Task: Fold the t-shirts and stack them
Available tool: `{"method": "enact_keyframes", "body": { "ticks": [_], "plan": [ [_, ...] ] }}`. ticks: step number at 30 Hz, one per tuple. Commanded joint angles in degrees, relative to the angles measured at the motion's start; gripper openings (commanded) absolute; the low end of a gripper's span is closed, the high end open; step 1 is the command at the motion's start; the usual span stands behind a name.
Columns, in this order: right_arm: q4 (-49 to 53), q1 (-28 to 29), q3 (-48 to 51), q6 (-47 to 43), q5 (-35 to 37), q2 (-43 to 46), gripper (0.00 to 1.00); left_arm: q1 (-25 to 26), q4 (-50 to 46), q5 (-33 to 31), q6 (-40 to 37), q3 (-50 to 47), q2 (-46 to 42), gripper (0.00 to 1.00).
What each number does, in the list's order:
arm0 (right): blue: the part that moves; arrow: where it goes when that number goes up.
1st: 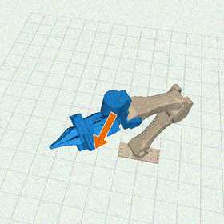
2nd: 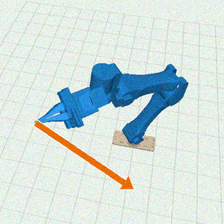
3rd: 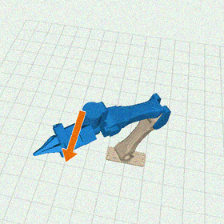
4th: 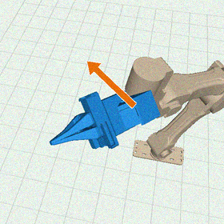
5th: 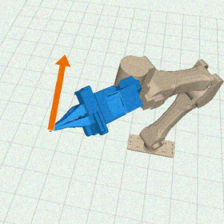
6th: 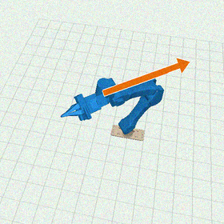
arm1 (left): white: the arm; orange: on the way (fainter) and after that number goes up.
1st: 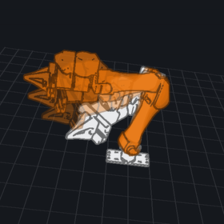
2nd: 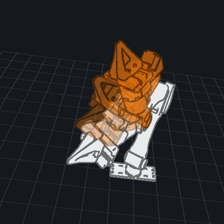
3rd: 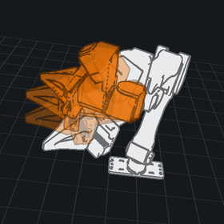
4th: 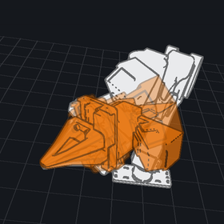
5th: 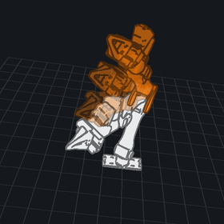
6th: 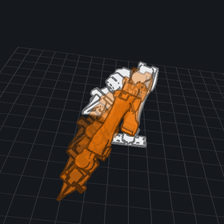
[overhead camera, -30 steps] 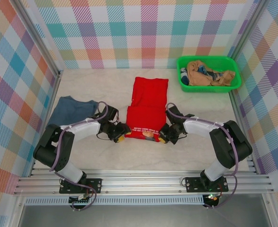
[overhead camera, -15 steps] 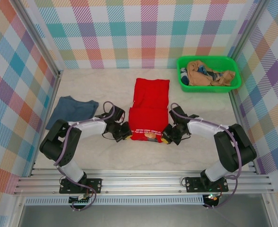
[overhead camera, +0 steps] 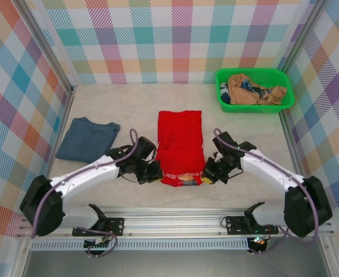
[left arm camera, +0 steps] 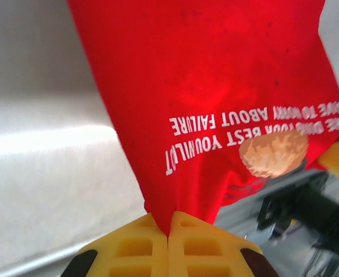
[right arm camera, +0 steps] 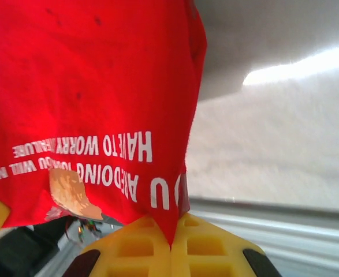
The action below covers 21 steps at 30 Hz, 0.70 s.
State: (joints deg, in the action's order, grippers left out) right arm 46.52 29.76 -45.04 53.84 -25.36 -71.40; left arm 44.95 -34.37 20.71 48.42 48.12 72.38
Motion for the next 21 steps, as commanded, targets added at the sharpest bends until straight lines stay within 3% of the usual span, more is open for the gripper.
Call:
{"method": "enact_keyframes", "body": {
  "ticks": [1, 6, 11, 16, 21],
  "plan": [
    [12.18, 0.80, 0.58, -2.21, -4.44, 7.11, 0.00, 2.96, -9.06, 1.08, 1.96, -1.17, -6.68, 0.00],
    [17.09, 0.83, -3.56, 0.93, -6.62, 12.99, 0.00, 3.66, -13.61, -1.44, 4.73, 2.74, -10.91, 0.00],
    [16.02, 0.50, -12.27, 0.90, -4.82, 7.32, 0.00, 3.09, -12.04, -6.29, 6.44, 8.47, -7.39, 0.00],
    [18.85, -2.75, -24.51, -2.47, 0.38, -1.48, 0.00, -2.97, -13.46, -10.18, 5.09, 16.70, -3.50, 0.00],
    [15.22, -6.01, -31.66, -4.27, -2.62, -10.21, 0.00, -9.92, -9.28, -5.43, 4.28, 20.75, 2.56, 0.00]
  ]
}}
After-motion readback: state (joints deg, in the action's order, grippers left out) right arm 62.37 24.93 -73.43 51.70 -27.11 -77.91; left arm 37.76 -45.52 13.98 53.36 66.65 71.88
